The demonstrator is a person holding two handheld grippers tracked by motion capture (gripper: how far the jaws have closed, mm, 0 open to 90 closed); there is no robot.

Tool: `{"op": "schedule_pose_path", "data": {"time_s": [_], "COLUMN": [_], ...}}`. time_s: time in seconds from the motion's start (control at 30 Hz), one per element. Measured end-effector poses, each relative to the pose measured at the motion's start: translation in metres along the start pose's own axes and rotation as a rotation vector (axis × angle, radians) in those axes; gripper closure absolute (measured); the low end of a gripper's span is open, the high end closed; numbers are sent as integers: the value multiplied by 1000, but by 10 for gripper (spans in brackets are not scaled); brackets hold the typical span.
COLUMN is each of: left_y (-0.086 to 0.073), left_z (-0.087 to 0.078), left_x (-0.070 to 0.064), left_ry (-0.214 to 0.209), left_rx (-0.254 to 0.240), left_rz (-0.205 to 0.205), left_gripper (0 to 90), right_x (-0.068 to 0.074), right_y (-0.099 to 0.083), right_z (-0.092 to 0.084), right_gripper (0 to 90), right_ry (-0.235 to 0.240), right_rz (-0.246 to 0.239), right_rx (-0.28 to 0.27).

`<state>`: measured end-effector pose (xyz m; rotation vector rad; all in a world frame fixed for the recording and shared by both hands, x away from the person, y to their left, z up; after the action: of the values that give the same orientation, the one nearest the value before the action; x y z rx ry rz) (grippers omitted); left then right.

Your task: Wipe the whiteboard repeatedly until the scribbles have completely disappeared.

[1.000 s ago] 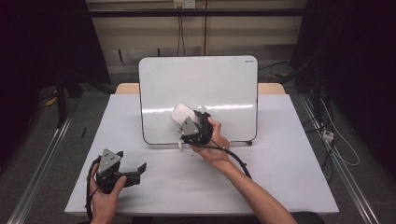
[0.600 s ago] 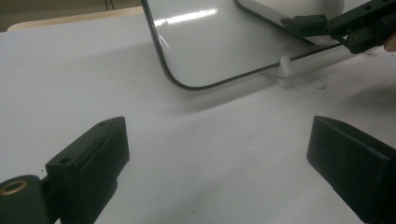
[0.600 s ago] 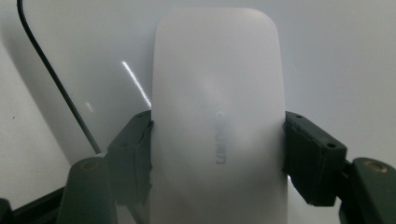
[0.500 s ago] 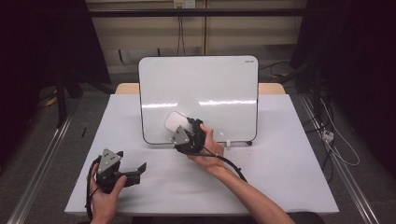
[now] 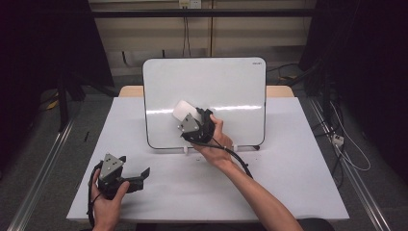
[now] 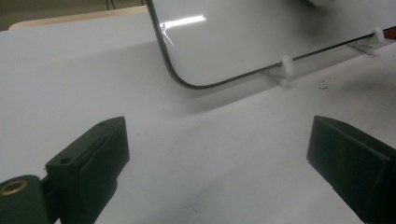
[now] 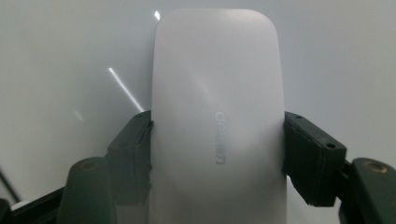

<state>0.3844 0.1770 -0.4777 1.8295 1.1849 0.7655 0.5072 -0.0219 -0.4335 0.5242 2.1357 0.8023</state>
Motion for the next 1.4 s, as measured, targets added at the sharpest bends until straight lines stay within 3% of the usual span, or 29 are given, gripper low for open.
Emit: {"op": "schedule_pose_path", "data": {"time_s": [0.4, 0.7, 1.03, 1.27, 1.33, 1.4], "left_y": [0, 0, -3, -4, -4, -4], "left_z": [-1, -1, -3, -4, -4, -4], "left_x": [2, 2, 5, 7, 7, 7], "left_ry": [4, 3, 8, 14, 15, 16], "left_rx": [-1, -7, 2, 1, -1, 0], "left_rz": [-3, -9, -14, -21, -23, -22], "left_gripper": [57, 57, 57, 57, 57, 57], "right_x": [-66, -96, -104, -104, -104, -104], "right_y": [4, -7, -20, -21, -21, -22], "right_z": [-8, -17, -27, -28, -29, -31], "right_gripper": [315, 315, 315, 316, 316, 316], "right_ry": [-58, -89, -105, -66, -29, -17], "right_rz": [131, 186, 226, 280, 323, 328], "right_rx": [-16, -19, -19, -32, -52, -56]}}
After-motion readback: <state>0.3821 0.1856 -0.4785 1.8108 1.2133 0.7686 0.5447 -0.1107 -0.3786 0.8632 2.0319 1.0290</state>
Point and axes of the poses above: each handheld gripper's, and its own axes: z roughly forward along the jaws, y roughly out of its top, x roughly to its left, the point moved 10 cm from there along z, roughly forward along the jaws, and after that the axes turned 11 degrees about y, right-handed, at the moved point
